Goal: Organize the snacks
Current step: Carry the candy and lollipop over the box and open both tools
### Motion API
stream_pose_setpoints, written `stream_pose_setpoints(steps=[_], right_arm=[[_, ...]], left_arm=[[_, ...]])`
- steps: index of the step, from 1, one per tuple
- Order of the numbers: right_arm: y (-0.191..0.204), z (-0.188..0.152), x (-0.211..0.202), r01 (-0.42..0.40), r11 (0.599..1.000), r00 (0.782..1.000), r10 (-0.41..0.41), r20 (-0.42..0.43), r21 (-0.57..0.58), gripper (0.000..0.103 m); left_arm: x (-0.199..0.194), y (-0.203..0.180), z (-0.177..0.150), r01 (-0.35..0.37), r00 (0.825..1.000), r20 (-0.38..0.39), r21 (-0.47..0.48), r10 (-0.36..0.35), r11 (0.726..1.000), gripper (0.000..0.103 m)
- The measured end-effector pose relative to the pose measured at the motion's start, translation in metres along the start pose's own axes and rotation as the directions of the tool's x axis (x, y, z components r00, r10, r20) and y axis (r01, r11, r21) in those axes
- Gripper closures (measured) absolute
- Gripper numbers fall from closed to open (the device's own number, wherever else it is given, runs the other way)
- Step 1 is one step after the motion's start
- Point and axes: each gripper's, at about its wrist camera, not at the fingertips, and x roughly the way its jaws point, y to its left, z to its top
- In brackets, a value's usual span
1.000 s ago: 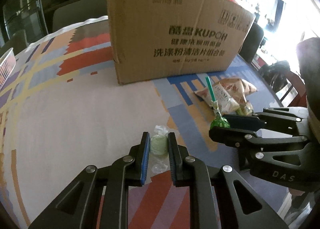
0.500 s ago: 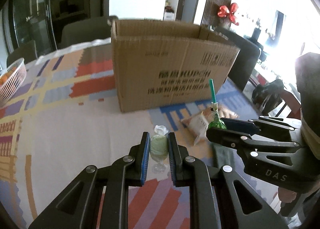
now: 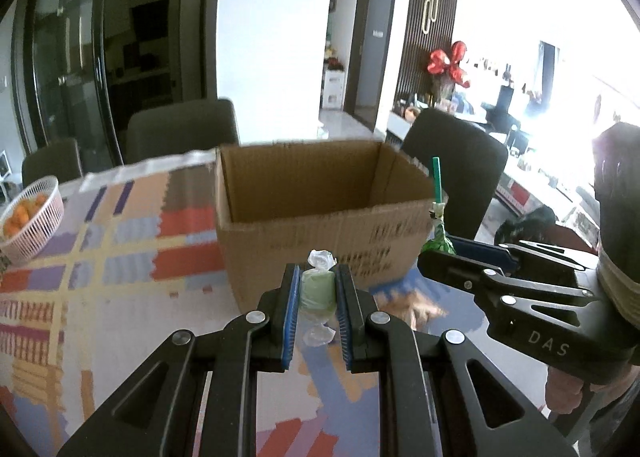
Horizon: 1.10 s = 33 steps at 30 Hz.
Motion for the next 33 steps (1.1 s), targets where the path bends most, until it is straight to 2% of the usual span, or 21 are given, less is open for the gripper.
stream_pose_setpoints(steps=[7,12,17,25,33], right_arm=[[-0.003,0.032,-0.020,0.014,1.000,0.996,-0.013,0.089,-0.009,0.077],[-0.006,0.052,-0.027,0.022,1.000,0.992,-0.021,0.125,-0.011,0.077],[-0.012,0.069,-0.024,0.035,0.999,0.990,-0.033,0.139,-0.013,0.077],[-0.024,0.089,0.000,0.052,0.998,0.993,-0.049,0.112,-0.021,0.077],[-0.035,0.095,0.024,0.064,0.998,0.995,-0.062,0.075,-0.025,0.077]], left_arm=[[-0.008,-0.006,0.036,-0.013,0.998,0.067,0.018,0.011,1.000,0.084],[-0.003,-0.005,0.059,-0.010,0.997,0.081,0.015,0.009,1.000,0.084],[0.010,-0.005,0.078,-0.004,0.998,0.062,0.015,0.003,1.000,0.084],[0.043,-0.003,0.100,-0.004,1.000,0.011,0.011,0.004,1.000,0.084],[0.073,0.003,0.105,-0.011,0.999,-0.041,-0.012,0.010,1.000,0.084]])
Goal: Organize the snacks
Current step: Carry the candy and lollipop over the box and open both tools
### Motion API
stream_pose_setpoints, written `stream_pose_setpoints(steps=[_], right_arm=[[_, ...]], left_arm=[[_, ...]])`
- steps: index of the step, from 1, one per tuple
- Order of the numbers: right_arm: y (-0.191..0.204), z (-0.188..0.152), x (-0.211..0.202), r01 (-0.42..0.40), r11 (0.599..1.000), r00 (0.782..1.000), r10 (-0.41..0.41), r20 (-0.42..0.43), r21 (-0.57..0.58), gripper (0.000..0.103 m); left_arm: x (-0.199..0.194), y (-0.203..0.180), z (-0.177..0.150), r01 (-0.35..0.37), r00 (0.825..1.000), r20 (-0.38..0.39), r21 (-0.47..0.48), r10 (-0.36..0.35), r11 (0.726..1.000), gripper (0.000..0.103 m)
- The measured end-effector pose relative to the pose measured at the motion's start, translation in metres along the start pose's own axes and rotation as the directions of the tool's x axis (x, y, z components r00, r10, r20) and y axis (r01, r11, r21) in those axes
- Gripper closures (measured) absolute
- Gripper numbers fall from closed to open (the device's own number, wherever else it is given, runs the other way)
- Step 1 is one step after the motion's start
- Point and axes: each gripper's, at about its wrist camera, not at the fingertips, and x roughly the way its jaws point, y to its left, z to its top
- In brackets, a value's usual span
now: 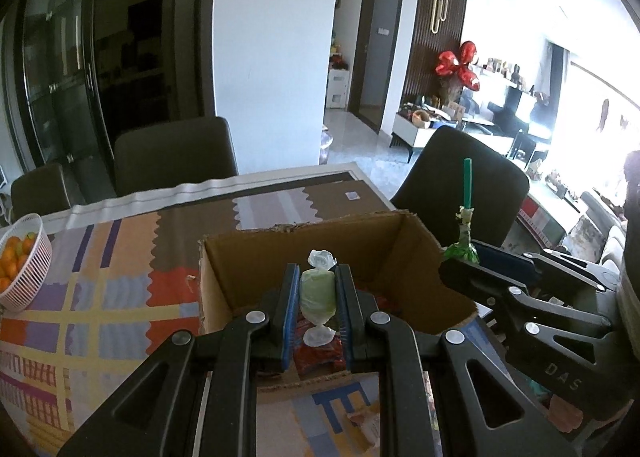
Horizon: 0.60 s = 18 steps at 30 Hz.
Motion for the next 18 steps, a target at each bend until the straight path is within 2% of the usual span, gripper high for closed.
stream_pose_setpoints(steps=[3,5,6,7,9,12,18], right_arm=[[-0.002,0.000,0.007,0.006,1.000,1.000,-0.006,-0.011,-0.001,0.077],[-0.004,0.001,0.013,0.009,1.000,1.000,-0.009,-0.025,0.004,0.077],[-0.006,0.000,0.014,0.016,1.000,0.999,-0.016,-0.028,0.013,0.075],[-0.008,0.000,0.015,0.023,0.999,0.999,-0.022,-0.033,0.026,0.067],[-0.010,-0.003,0.014,0.034,0.999,0.999,-0.033,-0.039,0.039,0.052],[-0.012,-0.008,0.006,0.069,0.997,0.998,-0.069,-0.015,0.034,0.052],[-0.014,-0.023,-0.015,0.057,0.998,0.998,-0.057,0.001,0.036,0.047]], left_arm=[[0.009,0.002,0.001,-0.005,1.000,-0.023,-0.006,0.005,1.000,0.083],[0.012,0.004,0.000,-0.030,0.999,-0.035,-0.007,0.030,1.000,0.066],[0.010,0.004,-0.001,-0.045,0.999,-0.027,-0.007,0.045,0.999,0.052],[0.007,0.003,-0.003,-0.063,0.998,-0.011,-0.004,0.063,0.998,0.048],[0.001,0.002,-0.006,-0.072,0.997,-0.001,0.003,0.072,0.997,0.048],[-0.007,-0.001,-0.012,-0.073,0.997,0.004,0.007,0.073,0.997,0.046],[-0.023,-0.014,-0.030,-0.056,0.998,0.010,0.015,0.056,0.998,0.044]])
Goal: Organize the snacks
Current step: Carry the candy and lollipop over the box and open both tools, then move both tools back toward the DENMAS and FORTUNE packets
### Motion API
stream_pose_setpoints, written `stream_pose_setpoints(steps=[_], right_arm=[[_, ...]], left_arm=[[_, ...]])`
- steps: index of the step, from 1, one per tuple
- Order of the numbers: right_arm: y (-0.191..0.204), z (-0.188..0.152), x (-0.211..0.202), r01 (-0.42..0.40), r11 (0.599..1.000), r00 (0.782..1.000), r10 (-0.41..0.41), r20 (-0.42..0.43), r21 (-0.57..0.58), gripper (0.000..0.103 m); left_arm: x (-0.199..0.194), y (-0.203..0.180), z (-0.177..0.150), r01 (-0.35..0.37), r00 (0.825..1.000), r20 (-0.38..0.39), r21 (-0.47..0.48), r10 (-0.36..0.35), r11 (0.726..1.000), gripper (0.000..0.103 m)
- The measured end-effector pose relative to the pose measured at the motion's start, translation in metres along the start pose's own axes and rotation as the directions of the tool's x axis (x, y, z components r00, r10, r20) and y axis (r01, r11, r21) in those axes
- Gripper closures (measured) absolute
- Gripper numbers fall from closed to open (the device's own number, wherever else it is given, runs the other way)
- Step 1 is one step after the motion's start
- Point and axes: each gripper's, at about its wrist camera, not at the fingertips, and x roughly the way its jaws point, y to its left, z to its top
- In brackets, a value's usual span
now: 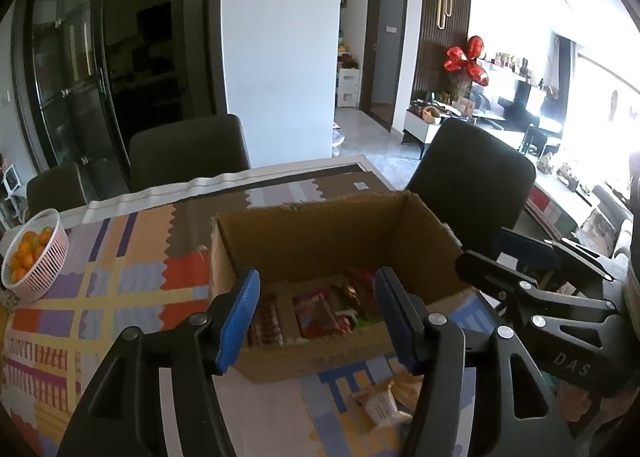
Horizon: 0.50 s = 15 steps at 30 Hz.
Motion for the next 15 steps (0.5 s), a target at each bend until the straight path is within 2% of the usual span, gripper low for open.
stream_pose_setpoints(steps=[10,15], right_arm=[[-0.005,-0.026,-0.029,0.019,1.000,1.000,-0.019,0.014,-0.005,0.038],[-0.014,-0.041,-0.034,0.020,1.000,1.000,-0.020,0.003,0.013,0.035]], left_arm=[[-0.016,-0.020,-0.031,0.008,1.000,0.002,-0.002,-0.008,1.000,0.042],[-0.013,-0.028,-0.046,0.020,0.999,-0.028,-0.006,-0.020,1.000,0.042]])
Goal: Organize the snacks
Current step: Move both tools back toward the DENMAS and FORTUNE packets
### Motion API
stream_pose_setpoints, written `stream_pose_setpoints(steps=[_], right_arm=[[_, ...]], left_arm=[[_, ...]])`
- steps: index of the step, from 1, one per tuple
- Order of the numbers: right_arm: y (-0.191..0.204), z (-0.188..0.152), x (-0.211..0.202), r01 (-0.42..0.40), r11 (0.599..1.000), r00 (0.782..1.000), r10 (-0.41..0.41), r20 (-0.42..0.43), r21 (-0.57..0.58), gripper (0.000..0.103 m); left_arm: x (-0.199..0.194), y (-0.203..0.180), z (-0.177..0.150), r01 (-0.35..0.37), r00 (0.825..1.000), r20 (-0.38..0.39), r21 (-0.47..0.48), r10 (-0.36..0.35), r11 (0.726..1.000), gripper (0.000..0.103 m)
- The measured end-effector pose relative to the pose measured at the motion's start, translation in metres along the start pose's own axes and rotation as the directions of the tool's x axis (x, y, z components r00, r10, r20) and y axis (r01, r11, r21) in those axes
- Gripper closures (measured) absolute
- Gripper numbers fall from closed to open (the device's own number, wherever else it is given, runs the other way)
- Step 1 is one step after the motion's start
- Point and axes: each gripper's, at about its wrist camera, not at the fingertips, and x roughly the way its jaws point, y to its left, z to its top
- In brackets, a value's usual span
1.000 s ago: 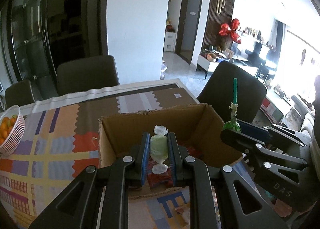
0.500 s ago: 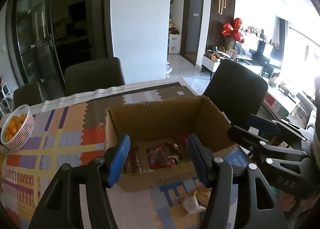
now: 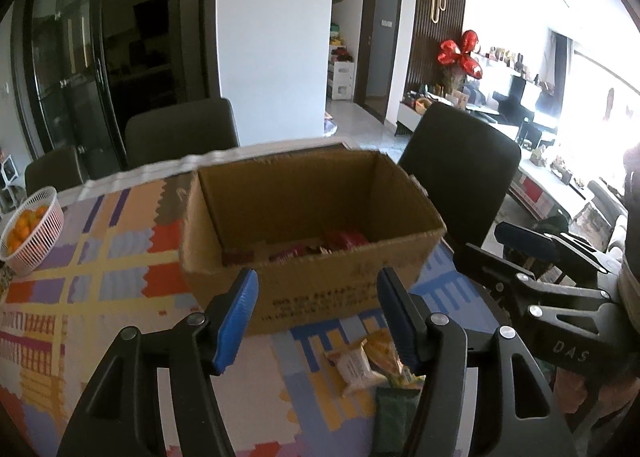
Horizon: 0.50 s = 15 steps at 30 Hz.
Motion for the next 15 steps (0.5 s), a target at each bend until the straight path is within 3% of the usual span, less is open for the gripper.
stream_pose_setpoints(steps=[15], right_arm=[[-0.030,-0.052,0.031,-0.013,0.993,0.991,0.029,-0.134,0.114,0.035]], left_arm=[[0.048,-0.013,-0.044,0.029,0.989,-0.146,-0.041,-0.034,0.999,0.042]])
